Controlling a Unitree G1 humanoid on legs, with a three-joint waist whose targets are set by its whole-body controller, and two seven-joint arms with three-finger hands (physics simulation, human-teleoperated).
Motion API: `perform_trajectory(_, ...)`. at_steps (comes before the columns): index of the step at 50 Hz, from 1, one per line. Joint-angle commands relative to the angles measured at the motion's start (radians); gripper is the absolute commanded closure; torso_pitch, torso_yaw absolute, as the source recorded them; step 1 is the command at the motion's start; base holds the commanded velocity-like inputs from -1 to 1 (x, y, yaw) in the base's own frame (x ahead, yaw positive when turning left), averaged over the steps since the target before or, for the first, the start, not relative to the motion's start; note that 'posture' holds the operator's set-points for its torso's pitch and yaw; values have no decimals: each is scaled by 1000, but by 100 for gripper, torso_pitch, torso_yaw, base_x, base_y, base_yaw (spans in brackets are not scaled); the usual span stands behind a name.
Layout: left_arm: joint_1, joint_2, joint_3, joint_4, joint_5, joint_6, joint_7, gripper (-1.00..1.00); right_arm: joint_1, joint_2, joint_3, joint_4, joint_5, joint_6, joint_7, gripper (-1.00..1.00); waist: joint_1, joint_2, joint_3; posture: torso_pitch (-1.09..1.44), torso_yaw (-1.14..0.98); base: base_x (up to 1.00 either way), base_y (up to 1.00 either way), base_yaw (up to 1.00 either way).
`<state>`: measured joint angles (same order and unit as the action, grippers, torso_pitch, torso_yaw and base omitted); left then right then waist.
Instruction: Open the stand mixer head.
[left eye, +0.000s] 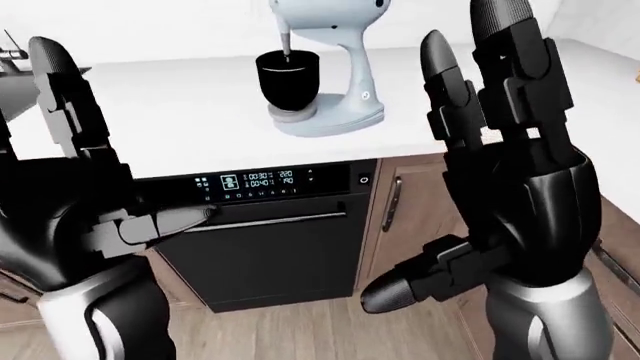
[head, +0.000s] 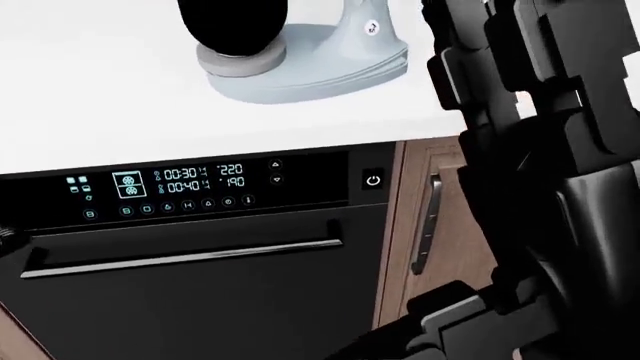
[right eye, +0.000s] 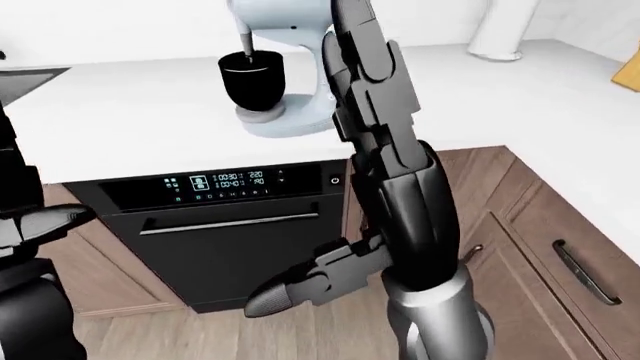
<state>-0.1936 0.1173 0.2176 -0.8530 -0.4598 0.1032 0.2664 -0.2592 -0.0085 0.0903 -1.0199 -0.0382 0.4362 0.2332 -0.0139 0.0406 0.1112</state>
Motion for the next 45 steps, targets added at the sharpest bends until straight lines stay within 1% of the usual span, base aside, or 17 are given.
perform_trajectory(1, -19, 3, 0, -24, 2, -12, -3, -100, -16, -5, 2, -11, -17, -16, -12, -100, 1, 5, -9, 0, 0, 23, 0, 0)
perform_trajectory(5, -22, 5, 6, -25, 0, -9, 1, -100, -16, 8, -6, -25, 29, -19, -3, -100, 1, 15, -98, 0, 0, 8, 0, 0)
perform_trajectory(7, -21, 5, 5, -21, 1, -13, -1, -100, -21, -4, -2, -26, 12, -10, -13, -100, 19, -20, -21, 0, 0, 100, -3, 0)
perform_trajectory(8, -21, 4, 3, -20, 2, -14, -2, -100, -19, -7, 4, -20, -6, -4, -18, -100, 23, -19, -22, 0, 0, 44, 0, 0)
perform_trajectory(10, -22, 5, 4, -22, 2, -12, -1, -100, -17, -4, 7, -21, -10, -2, -15, -100, 23, -37, -87, 0, 0, 0, 0, 0)
perform_trajectory(14, -19, 4, 4, -25, 2, -12, -1, -100, -13, 4, -2, -27, 36, -10, -9, -100, 23, -69, -119, 0, 0, 17, 0, 0)
perform_trajectory(16, -20, 4, 4, -27, 2, -10, 0, -100, -13, -4, 4, -27, 11, -11, -20, -100, 12, -66, -15, 0, 0, 100, 0, 0)
perform_trajectory(19, -19, 4, 4, -28, 3, -9, 0, -100, -14, -5, 7, -25, -9, -3, -21, -100, 9, -72, -76, 0, 0, 13, 0, 0)
perform_trajectory(21, -21, 5, 5, -30, 3, -8, 2, -100, -6, 3, 4, -27, 15, -3, -13, -100, 6, -65, -71, 0, 0, 0, 0, 0)
perform_trajectory(23, -19, 5, 4, -33, 2, -7, 2, -100, -12, -2, -5, -27, 41, -3, -17, -100, 3, -16, -87, 0, 0, 50, 0, 0)
perform_trajectory(24, -20, 5, 5, -33, 1, -6, 2, -100, -14, -6, -5, -27, 39, -3, -21, -100, -6, 36, -19, 0, 0, 100, 0, 0)
perform_trajectory(25, -20, 4, 4, -32, 1, -6, 2, -100, -13, -11, 1, -27, 24, -2, -23, -100, 5, -2, 0, 0, 0, 100, 0, 0)
perform_trajectory(31, -25, 10, 13, -30, -6, -7, 5, -100, -18, 6, 0, -27, 44, -1, -16, -100, 10, 15, -81, 0, 0, 6, 0, 0)
perform_trajectory(35, -26, 12, 13, -29, -8, -8, 5, -100, -28, -10, 9, -27, 18, 9, -35, -100, 25, -45, 8, 0, 0, 69, 0, 0)
perform_trajectory(36, -27, 12, 14, -28, -6, -10, 5, -100, -28, -7, 10, -27, 18, 9, -33, -100, 23, -47, -60, 0, 0, 0, 0, 0)
perform_trajectory(38, -26, 13, 17, -31, -9, -9, 8, -100, -30, -4, 8, -27, 19, 8, -30, -100, 34, -89, -88, 0, 0, 0, 0, 0)
perform_trajectory(45, -30, 18, 24, -22, -13, -14, 22, -100, -27, -2, 9, -27, 20, 8, -27, -100, 17, -39, -80, -1, 0, 0, 0, 0)
